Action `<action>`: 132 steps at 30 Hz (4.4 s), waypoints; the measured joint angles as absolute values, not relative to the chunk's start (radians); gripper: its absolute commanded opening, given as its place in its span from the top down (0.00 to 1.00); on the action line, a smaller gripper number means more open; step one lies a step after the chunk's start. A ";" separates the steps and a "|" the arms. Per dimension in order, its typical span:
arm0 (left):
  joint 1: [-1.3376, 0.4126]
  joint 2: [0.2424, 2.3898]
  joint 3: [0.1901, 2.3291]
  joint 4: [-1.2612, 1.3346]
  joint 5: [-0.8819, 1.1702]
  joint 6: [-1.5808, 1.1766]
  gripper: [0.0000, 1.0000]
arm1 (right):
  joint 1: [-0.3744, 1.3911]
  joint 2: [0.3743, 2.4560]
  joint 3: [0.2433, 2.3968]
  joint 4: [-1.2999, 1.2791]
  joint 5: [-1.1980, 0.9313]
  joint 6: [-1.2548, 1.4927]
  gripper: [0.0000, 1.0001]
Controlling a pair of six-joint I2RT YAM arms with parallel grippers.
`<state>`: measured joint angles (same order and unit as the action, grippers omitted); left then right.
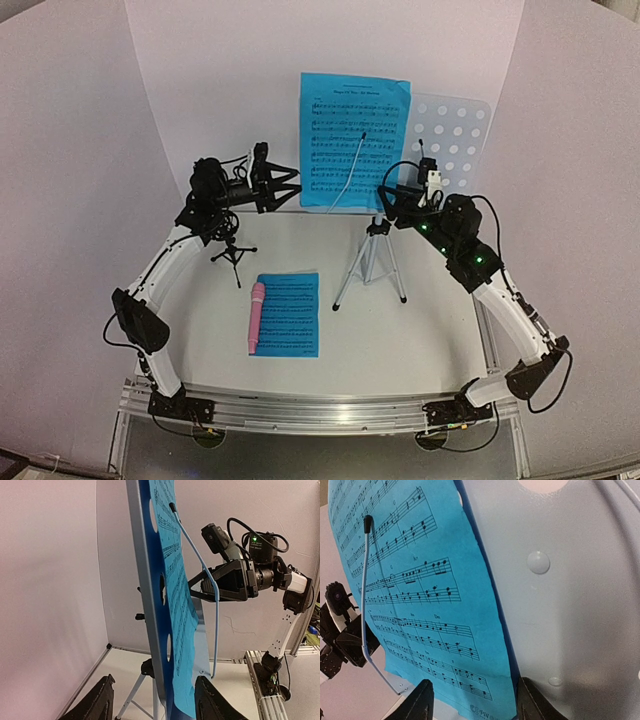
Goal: Set up the instrument practice props
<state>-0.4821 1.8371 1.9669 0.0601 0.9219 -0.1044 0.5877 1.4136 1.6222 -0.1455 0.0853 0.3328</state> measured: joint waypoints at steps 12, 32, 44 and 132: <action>-0.392 1.677 1.831 -0.049 0.938 -0.073 0.32 | 0.588 1.315 1.585 -0.175 0.056 0.394 0.33; -0.399 1.059 1.044 -0.398 0.843 0.417 0.29 | 0.745 1.160 1.509 -0.446 -0.171 0.521 0.29; -0.420 1.108 0.816 -0.678 0.629 0.992 0.23 | 1.017 1.527 1.432 -0.507 -0.223 0.617 0.27; -0.462 1.468 0.574 0.022 0.102 -0.390 0.13 | 1.024 2.265 2.027 -0.782 0.422 0.763 1.00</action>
